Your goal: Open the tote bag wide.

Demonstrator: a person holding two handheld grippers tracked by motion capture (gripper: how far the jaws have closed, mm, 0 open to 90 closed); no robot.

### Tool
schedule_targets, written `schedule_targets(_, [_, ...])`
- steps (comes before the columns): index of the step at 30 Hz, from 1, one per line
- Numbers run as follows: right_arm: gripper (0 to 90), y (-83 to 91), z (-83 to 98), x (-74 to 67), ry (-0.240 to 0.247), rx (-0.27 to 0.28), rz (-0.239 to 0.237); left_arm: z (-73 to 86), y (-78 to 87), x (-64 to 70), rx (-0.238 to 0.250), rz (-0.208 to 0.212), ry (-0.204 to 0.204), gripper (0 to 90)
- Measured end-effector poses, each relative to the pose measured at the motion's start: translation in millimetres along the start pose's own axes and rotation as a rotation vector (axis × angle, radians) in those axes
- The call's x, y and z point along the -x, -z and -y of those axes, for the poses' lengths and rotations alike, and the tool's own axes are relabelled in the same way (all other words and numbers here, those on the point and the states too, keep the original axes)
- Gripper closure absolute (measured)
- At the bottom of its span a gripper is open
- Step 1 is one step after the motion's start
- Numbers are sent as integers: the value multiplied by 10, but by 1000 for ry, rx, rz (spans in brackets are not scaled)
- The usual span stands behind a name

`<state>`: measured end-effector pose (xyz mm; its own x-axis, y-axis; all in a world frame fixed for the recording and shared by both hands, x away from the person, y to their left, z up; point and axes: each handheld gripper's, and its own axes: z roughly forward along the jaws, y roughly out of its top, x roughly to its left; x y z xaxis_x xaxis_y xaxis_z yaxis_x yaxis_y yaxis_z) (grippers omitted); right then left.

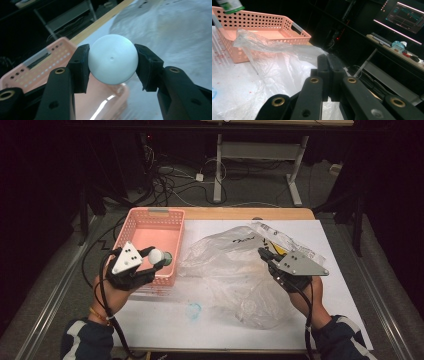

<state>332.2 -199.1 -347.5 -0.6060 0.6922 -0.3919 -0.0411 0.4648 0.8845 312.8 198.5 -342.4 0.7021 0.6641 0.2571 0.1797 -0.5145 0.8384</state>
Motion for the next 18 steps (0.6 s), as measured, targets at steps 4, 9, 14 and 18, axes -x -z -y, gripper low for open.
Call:
schedule_targets(4, [900,-10,3,-15,4,0,-3,-107,-11,220,25,61,-54,479])
schedule_targets(9, [900,-18,11,-38,10,-5,-12,-180,-165,452,31,137,-104,479])
schedule_targets(14, [900,-34,42,-59,12,-17,-24,-198,-473,694,2,216,-151,479])
schedule_targets(18, [900,-48,62,-77,16,-26,-33,-223,-762,861,-31,264,-182,479])
